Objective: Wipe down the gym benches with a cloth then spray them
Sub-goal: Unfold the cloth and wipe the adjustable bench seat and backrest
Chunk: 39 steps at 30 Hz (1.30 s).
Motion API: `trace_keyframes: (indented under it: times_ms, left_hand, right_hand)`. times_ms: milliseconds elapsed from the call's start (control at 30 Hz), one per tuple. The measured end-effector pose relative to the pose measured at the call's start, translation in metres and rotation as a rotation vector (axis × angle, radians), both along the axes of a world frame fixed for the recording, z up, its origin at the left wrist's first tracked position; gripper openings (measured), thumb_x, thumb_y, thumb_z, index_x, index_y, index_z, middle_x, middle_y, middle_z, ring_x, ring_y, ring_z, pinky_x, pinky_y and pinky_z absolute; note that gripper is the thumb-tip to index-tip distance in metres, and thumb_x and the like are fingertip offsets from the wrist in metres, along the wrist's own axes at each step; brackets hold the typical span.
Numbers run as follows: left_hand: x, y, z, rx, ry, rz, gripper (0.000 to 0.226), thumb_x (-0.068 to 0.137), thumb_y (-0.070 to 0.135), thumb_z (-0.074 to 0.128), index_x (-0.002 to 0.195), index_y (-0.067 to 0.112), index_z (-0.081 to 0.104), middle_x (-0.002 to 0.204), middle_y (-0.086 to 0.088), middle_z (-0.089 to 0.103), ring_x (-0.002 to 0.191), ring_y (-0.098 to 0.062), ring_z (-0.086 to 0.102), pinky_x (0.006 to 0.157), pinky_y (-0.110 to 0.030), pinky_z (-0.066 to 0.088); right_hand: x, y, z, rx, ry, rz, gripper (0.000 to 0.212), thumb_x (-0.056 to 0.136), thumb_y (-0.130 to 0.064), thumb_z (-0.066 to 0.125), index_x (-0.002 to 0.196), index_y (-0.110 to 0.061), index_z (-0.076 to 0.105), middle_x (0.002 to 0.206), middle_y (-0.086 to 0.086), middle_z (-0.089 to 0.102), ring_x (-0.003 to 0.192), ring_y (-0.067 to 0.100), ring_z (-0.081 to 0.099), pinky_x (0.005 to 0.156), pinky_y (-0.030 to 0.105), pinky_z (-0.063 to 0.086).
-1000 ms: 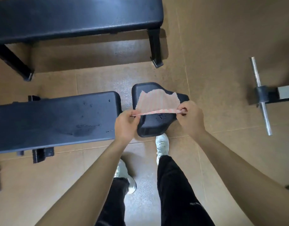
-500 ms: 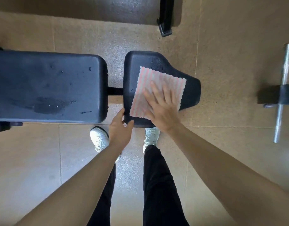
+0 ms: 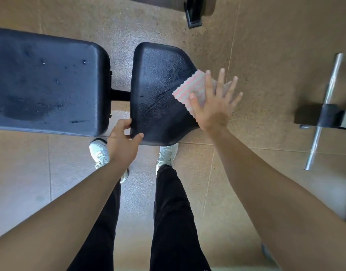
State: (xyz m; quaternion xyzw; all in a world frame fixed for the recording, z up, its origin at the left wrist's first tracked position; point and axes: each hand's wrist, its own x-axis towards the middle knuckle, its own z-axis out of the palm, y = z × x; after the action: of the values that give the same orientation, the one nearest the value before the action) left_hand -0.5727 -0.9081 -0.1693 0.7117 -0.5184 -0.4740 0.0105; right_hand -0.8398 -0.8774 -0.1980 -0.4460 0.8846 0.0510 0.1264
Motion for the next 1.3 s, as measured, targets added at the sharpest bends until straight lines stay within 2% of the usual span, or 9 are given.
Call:
trace_keyframes:
  times_ms: [100,367,500,600,733,900,1067,1200,1300]
  left_hand:
    - [-0.001,0.000,0.001,-0.004,-0.002,0.003,0.051,0.084,0.025,0.081,0.130,0.028,0.060,0.124,0.015,0.068,0.092,-0.019,0.072,0.096,-0.044,0.055]
    - [0.001,0.008,0.005,0.054,0.097,0.113,0.054,0.088,0.020,0.077,0.137,0.032,0.060,0.131,0.016,0.064,0.103,-0.012,0.069,0.099,-0.034,0.053]
    - [0.006,0.010,0.007,0.158,0.202,0.250,0.068,0.071,0.051,0.074,0.137,0.038,0.062,0.129,0.011,0.069,0.111,-0.013,0.068,0.100,-0.035,0.052]
    - [0.005,0.010,0.005,0.181,0.240,0.292,0.052,0.080,0.049,0.071,0.132,0.045,0.065,0.121,0.002,0.072,0.106,-0.023,0.068,0.101,-0.047,0.054]
    - [0.009,0.010,-0.003,0.207,0.275,0.300,0.039,0.087,0.046,0.070,0.126,0.042,0.069,0.113,-0.008,0.072,0.092,-0.019,0.065,0.098,-0.055,0.054]
    - [0.007,0.004,0.007,0.259,0.297,0.396,0.059,0.071,0.027,0.065,0.128,0.041,0.069,0.101,0.006,0.067,0.084,-0.005,0.061,0.085,-0.029,0.048]
    - [0.004,0.007,0.009,0.264,0.303,0.411,0.064,0.071,0.025,0.060,0.132,0.043,0.066,0.121,-0.002,0.071,0.098,-0.009,0.063,0.092,-0.029,0.049]
    - [0.005,0.007,0.006,0.246,0.278,0.413,0.060,0.071,0.025,0.061,0.128,0.043,0.067,0.116,0.001,0.073,0.106,-0.014,0.066,0.094,-0.032,0.052]
    - [0.003,0.006,0.005,0.224,0.261,0.396,0.053,0.081,0.019,0.063,0.129,0.041,0.066,0.119,0.001,0.071,0.091,-0.012,0.061,0.073,-0.027,0.047]
  right_hand:
    - [0.006,0.001,-0.001,-0.001,0.034,-0.025,0.073,0.097,-0.072,0.022,0.159,-0.034,0.023,0.167,0.009,0.020,0.150,0.049,0.016,0.112,0.072,0.018]
    - [0.057,0.010,0.001,0.005,-0.061,0.469,0.076,0.091,-0.079,0.029,0.157,-0.045,0.017,0.169,-0.001,0.011,0.149,0.055,0.004,0.108,0.078,0.009]
    - [0.093,0.015,0.001,-0.032,-0.107,0.677,0.079,0.087,-0.084,0.034,0.156,-0.046,0.024,0.168,-0.005,0.017,0.150,0.054,0.005,0.106,0.079,0.010]
    - [0.112,0.015,0.000,-0.043,-0.098,0.820,0.080,0.088,-0.078,0.042,0.157,-0.042,0.023,0.168,-0.004,0.016,0.150,0.052,0.007,0.107,0.080,0.010]
    - [0.101,0.000,-0.002,-0.112,-0.110,0.957,0.079,0.090,-0.077,0.042,0.157,-0.037,0.027,0.167,-0.004,0.019,0.152,0.046,0.009,0.111,0.076,0.011]
    - [0.078,-0.047,-0.010,-0.209,-0.099,0.900,0.082,0.088,-0.083,0.037,0.153,-0.034,0.039,0.164,0.002,0.029,0.152,0.042,0.018,0.114,0.072,0.014]
    - [0.050,-0.115,-0.011,-0.018,-0.002,0.810,0.078,0.091,-0.078,0.027,0.157,-0.038,0.021,0.169,0.000,0.011,0.153,0.043,0.009,0.114,0.070,0.013]
    - [0.036,-0.169,0.002,-0.020,-0.078,0.707,0.068,0.091,-0.074,0.032,0.146,-0.035,0.039,0.140,0.008,0.052,0.118,0.037,0.056,0.085,0.046,0.044]
    - [0.023,-0.196,0.010,0.086,-0.305,0.680,0.055,0.092,-0.073,0.030,0.128,-0.038,0.051,0.113,-0.003,0.066,0.102,0.027,0.065,0.088,0.044,0.048]
